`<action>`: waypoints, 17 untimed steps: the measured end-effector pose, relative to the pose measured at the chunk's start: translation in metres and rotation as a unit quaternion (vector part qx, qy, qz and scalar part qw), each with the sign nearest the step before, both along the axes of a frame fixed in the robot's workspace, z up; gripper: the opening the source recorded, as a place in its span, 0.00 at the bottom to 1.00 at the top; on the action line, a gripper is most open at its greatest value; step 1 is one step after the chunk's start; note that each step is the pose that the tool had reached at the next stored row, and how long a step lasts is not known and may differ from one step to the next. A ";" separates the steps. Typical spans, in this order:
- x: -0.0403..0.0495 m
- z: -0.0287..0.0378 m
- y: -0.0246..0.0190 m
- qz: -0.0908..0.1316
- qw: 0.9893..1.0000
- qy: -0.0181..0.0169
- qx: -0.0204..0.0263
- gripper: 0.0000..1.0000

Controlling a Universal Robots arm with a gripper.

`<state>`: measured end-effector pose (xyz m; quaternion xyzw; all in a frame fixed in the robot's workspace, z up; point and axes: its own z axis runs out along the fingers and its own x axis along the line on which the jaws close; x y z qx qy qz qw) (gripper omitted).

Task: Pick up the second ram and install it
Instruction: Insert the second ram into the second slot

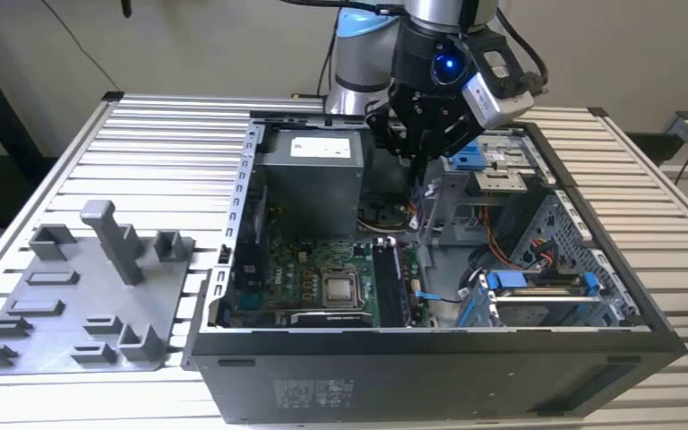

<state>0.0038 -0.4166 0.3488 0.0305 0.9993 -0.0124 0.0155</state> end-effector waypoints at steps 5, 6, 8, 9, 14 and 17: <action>0.0000 -0.0052 0.0000 0.000 1.000 0.000 -0.001 0.14; 0.0000 -0.0062 0.0000 0.000 1.000 0.000 -0.002 0.14; 0.0000 -0.0080 0.0000 0.000 1.000 0.000 -0.002 0.14; 0.0000 -0.0089 0.0000 0.000 1.000 0.000 -0.002 0.14; 0.0000 -0.0136 0.0000 0.000 1.000 0.000 -0.002 0.14; 0.0000 -0.0165 0.0000 0.000 1.000 0.000 -0.002 0.14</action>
